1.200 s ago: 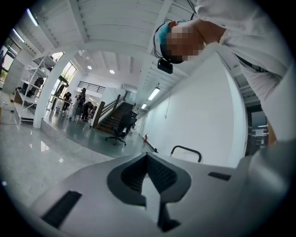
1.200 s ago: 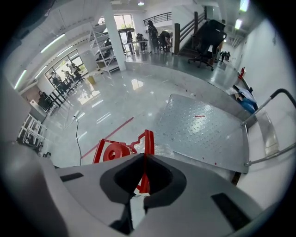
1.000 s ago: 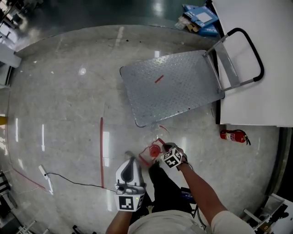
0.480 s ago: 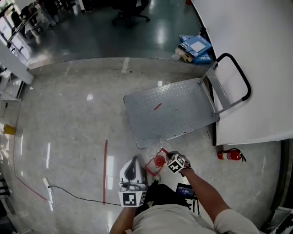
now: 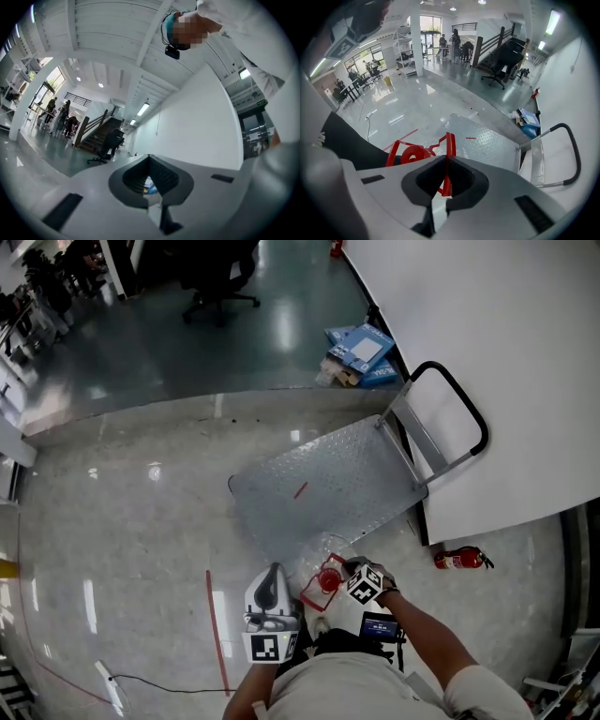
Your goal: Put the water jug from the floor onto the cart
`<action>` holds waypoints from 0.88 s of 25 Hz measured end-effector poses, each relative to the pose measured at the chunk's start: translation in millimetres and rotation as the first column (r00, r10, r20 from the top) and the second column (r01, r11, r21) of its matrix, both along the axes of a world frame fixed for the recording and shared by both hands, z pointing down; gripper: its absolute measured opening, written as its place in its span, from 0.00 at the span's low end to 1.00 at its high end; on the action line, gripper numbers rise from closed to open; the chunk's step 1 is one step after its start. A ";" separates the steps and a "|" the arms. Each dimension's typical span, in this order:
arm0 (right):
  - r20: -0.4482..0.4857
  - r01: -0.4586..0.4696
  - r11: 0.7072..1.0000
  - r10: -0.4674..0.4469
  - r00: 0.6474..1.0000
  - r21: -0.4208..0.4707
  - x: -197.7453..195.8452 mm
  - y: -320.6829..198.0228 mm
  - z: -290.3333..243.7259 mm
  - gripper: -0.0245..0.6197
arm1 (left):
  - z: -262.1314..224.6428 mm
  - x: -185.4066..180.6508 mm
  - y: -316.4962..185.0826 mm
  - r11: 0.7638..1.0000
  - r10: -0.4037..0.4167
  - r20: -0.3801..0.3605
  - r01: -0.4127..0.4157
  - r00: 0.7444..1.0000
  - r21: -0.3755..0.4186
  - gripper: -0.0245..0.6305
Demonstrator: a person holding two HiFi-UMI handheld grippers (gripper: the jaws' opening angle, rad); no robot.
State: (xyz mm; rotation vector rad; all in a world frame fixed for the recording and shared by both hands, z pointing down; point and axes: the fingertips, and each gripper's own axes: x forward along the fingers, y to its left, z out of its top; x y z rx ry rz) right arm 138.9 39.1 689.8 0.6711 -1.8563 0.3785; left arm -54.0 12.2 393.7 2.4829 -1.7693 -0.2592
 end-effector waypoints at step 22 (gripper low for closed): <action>0.098 0.029 1.000 -0.028 0.995 -0.012 -69.1 -180.7 21.7 0.07 | 2.6 -24.8 -142.7 0.998 -0.060 0.036 0.061 0.998 -0.021 0.04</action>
